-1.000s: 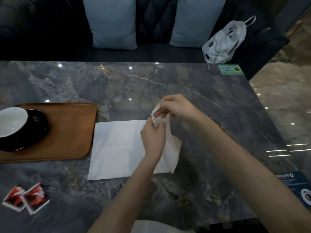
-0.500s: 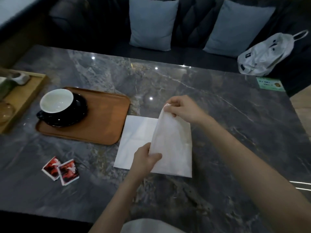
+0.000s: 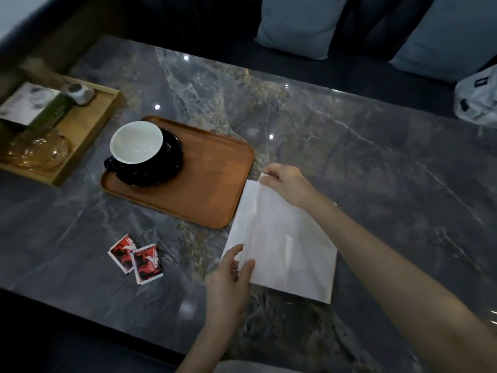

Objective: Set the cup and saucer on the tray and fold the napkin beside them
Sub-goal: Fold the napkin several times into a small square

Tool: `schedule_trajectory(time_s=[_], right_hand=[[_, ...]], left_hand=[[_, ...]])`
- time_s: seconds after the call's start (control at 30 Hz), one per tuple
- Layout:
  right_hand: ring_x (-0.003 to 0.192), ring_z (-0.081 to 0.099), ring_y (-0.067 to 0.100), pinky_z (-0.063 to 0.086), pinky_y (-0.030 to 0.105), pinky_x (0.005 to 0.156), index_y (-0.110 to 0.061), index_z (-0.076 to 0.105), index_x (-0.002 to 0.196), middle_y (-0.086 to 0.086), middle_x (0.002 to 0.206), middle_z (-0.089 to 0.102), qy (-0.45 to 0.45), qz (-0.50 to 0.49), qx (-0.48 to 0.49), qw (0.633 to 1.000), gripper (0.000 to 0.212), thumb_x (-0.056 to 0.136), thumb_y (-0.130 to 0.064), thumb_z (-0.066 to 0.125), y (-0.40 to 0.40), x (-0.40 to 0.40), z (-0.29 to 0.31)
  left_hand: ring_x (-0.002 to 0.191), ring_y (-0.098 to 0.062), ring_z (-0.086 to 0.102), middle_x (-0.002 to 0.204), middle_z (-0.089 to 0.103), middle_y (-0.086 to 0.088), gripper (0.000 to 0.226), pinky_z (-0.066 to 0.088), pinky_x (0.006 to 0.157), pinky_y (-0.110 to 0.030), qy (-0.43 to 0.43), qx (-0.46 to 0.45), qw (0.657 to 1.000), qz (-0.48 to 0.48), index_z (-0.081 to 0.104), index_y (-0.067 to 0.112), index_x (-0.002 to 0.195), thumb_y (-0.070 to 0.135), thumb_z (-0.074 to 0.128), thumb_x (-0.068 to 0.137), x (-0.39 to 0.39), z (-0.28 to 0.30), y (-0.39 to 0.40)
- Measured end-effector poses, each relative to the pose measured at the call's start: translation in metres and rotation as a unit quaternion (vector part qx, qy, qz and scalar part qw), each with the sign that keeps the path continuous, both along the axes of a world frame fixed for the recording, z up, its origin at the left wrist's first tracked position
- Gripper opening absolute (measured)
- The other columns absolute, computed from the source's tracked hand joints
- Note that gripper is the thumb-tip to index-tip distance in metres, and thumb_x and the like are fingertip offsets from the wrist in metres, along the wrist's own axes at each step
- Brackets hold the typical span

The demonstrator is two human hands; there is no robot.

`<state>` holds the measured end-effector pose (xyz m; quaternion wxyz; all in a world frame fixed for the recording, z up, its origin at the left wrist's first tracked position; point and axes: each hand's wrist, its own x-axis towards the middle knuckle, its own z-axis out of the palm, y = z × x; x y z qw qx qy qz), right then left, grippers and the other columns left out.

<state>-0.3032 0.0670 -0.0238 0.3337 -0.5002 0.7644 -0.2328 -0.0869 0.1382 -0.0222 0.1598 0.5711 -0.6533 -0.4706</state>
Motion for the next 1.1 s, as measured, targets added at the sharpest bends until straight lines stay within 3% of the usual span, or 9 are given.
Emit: schedule_trajectory(time_s=[0.17,0.23,0.37,0.43,0.67,0.87,0.97,1.03,1.1], right_hand=[[0.079,0.058,0.029,0.044,0.039,0.070,-0.012,0.052,0.088,0.011,0.082,0.059,0.044,0.015,0.045,0.998,0.021,0.097,-0.029,0.041,-0.011,0.010,-0.025],[0.083,0.058,0.030,0.042,0.039,0.069,-0.007,0.052,0.088,0.013,0.086,0.061,0.080,0.022,0.034,0.996,0.026,0.098,-0.029,0.040,-0.013,0.015,-0.030],[0.092,0.057,0.030,0.042,0.038,0.073,-0.005,0.056,0.094,0.014,0.098,0.063,0.136,0.040,-0.004,0.990,0.030,0.097,-0.030,0.041,-0.017,0.021,-0.039],[0.097,0.056,0.031,0.042,0.038,0.076,-0.004,0.057,0.097,0.015,0.103,0.061,0.166,0.049,-0.011,0.985,0.031,0.097,-0.030,0.041,-0.020,0.022,-0.045],[0.096,0.055,0.030,0.042,0.038,0.081,-0.001,0.059,0.094,0.016,0.100,0.061,0.172,0.025,-0.055,0.983,0.027,0.095,-0.025,0.047,-0.021,0.025,-0.061],[0.091,0.057,0.031,0.045,0.039,0.079,-0.004,0.063,0.090,0.014,0.093,0.064,0.215,-0.006,-0.100,0.971,0.030,0.091,-0.030,0.047,-0.019,0.030,-0.069],[0.087,0.058,0.032,0.047,0.040,0.076,-0.004,0.064,0.088,0.014,0.090,0.064,0.213,-0.028,-0.120,0.969,0.029,0.089,-0.030,0.050,-0.018,0.032,-0.073],[0.089,0.056,0.031,0.044,0.039,0.079,-0.004,0.063,0.091,0.015,0.093,0.063,0.180,-0.047,-0.129,0.974,0.022,0.088,-0.025,0.056,-0.017,0.034,-0.072],[0.091,0.055,0.029,0.042,0.035,0.082,-0.003,0.062,0.093,0.015,0.095,0.062,0.148,-0.068,-0.152,0.975,0.016,0.088,-0.018,0.058,-0.014,0.034,-0.067]], left_hand=[[0.071,-0.015,0.066,0.076,0.069,-0.003,0.025,0.057,0.071,-0.040,-0.004,0.062,0.998,0.032,0.065,0.009,0.107,0.024,0.058,0.088,0.006,-0.013,-0.010],[0.071,-0.014,0.066,0.076,0.069,-0.001,0.021,0.057,0.068,-0.035,0.006,0.087,0.995,0.046,0.066,0.009,0.099,0.024,0.057,0.089,0.008,-0.015,-0.014],[0.062,-0.020,0.066,0.065,0.066,-0.009,0.022,0.047,0.044,-0.014,0.032,0.120,0.990,0.062,0.060,0.013,0.070,0.019,0.055,0.090,0.010,-0.016,-0.020],[0.059,-0.021,0.066,0.067,0.066,-0.015,0.023,0.048,0.043,-0.014,0.036,0.148,0.986,0.069,0.059,0.010,0.070,0.018,0.053,0.091,0.011,-0.018,-0.023],[0.058,-0.024,0.069,0.067,0.069,-0.018,0.025,0.058,0.061,-0.041,0.028,0.237,0.969,0.063,0.061,0.003,0.080,0.022,0.051,0.093,0.019,-0.031,-0.035],[0.053,-0.024,0.066,0.063,0.067,-0.019,0.034,0.058,0.055,-0.039,-0.010,0.222,0.974,0.046,0.059,-0.005,0.076,0.022,0.050,0.093,0.019,-0.030,-0.042],[0.054,-0.030,0.066,0.059,0.066,-0.018,0.041,0.058,0.057,-0.044,-0.058,0.220,0.973,0.027,0.057,0.000,0.062,0.028,0.052,0.091,0.020,-0.032,-0.047],[0.063,-0.030,0.065,0.063,0.066,-0.014,0.049,0.055,0.063,-0.039,-0.178,0.154,0.970,-0.058,0.052,0.008,0.055,0.042,0.049,0.090,0.020,-0.033,-0.052],[0.079,-0.028,0.063,0.076,0.065,-0.009,0.048,0.048,0.068,-0.034,-0.312,0.072,0.938,-0.135,0.054,0.014,0.061,0.052,0.044,0.088,0.017,-0.027,-0.057]])
